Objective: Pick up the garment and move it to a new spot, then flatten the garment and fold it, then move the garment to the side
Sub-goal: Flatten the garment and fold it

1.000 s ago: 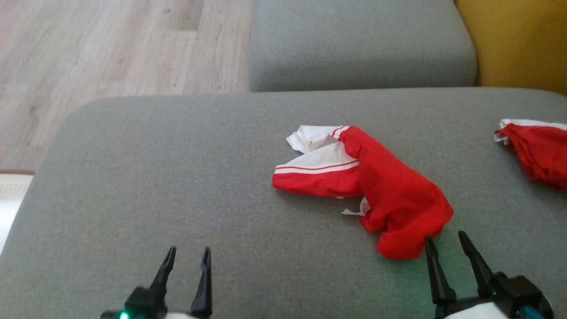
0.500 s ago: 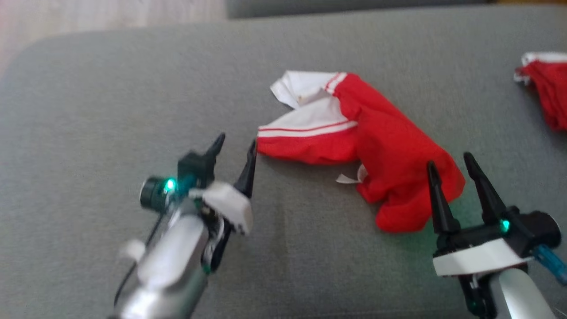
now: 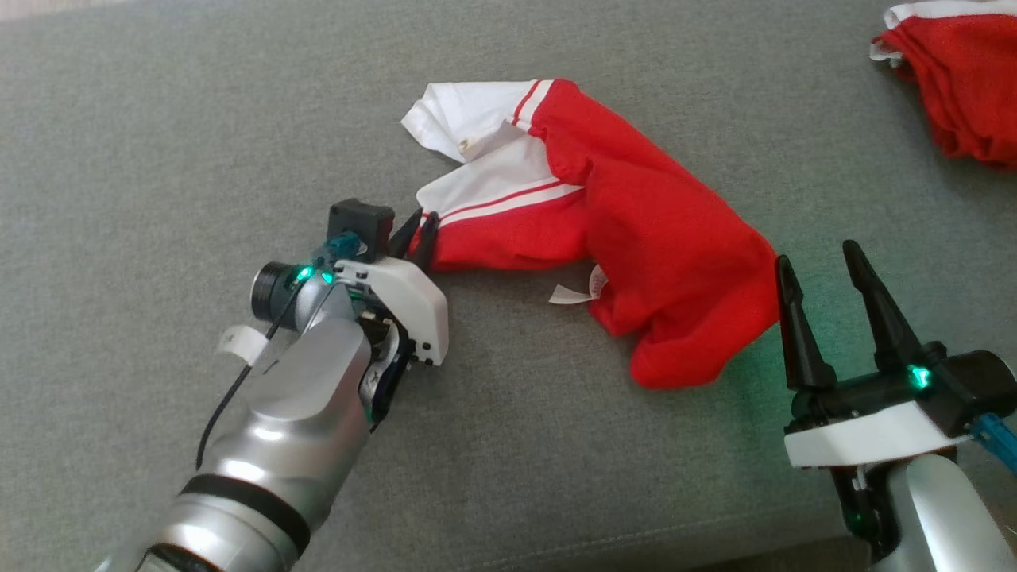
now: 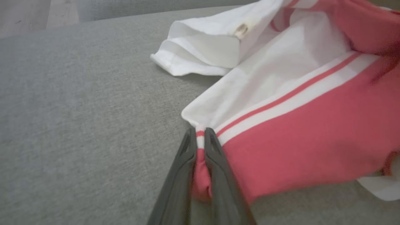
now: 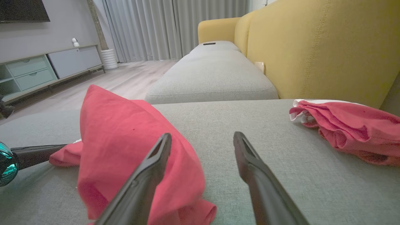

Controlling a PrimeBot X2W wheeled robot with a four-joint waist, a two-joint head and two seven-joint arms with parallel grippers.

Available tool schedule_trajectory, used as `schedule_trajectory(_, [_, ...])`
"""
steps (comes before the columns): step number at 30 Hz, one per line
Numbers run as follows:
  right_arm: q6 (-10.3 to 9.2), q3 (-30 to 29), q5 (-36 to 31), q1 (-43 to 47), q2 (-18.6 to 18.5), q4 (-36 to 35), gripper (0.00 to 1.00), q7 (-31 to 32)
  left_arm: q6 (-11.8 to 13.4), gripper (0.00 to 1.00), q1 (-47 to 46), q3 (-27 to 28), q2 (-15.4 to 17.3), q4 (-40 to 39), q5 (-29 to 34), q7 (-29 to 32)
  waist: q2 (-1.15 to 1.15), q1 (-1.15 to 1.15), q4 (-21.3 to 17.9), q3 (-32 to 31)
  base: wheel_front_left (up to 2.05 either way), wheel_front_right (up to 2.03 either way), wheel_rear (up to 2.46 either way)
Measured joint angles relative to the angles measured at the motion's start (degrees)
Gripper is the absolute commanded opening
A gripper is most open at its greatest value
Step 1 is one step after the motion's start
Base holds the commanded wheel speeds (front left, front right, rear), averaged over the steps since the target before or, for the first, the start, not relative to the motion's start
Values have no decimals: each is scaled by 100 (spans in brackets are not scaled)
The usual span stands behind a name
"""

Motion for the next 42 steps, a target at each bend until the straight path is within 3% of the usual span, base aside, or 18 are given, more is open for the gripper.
schedule_trajectory(9, [0, -9, -1, -4, 190, 49, 100, 0, -301, 0, -103, -323, -3, -55, -157, -188, 0, 0, -52, -367, 0, 0, 0])
schedule_trajectory(14, [0, 65, -4, 52, 361, 98, 100, 0, -675, 0, -670, -396, -3, -743, -490, -113, 0, 0, -208, -708, 0, 0, 0])
schedule_trajectory(18, [0, 136, -29, 153, 445, 134, 100, 0, -804, 0, -1377, -530, -11, -1355, -918, 289, 0, 0, -465, -904, 0, 0, 0])
schedule_trajectory(23, [0, 192, -29, 221, 515, 165, 100, 0, -773, 0, -2438, -602, -47, -1637, -1382, 502, 0, 0, -818, -1071, 0, 0, 0])
schedule_trajectory(27, [0, 209, -37, 319, 531, 165, 100, 0, -561, 0, -3350, -592, -58, -1469, -1651, 327, 0, 0, -1031, -1200, 0, 0, 0])
schedule_trajectory(32, [0, 192, -38, 414, 555, 157, 100, 0, -447, 0, -3919, -747, -90, -1141, -1923, 216, 0, 0, -1047, -1266, 0, 0, 0])
schedule_trajectory(37, [0, 169, -80, 414, 583, 119, 100, 1, -561, 0, -3002, -1113, -81, -849, -2161, 183, 0, 0, -828, -1269, 0, 0, 0])
schedule_trajectory(39, [0, 142, -87, 425, 597, 90, 100, 0, -606, 0, -2220, -1234, -34, -765, -2240, 105, 0, 0, -722, -1285, 0, 0, 0])
schedule_trajectory(40, [0, 90, -97, 449, 594, 63, 100, 0, -627, 0, -1368, -1371, 105, -757, -2286, 21, 0, -1, -606, -1308, 0, 0, 0])
schedule_trajectory(42, [0, 38, -140, 508, 577, 46, 100, 1, -646, 0, -616, -1391, 324, -816, -2368, -99, 0, 0, -489, -1333, 0, 0, 0])
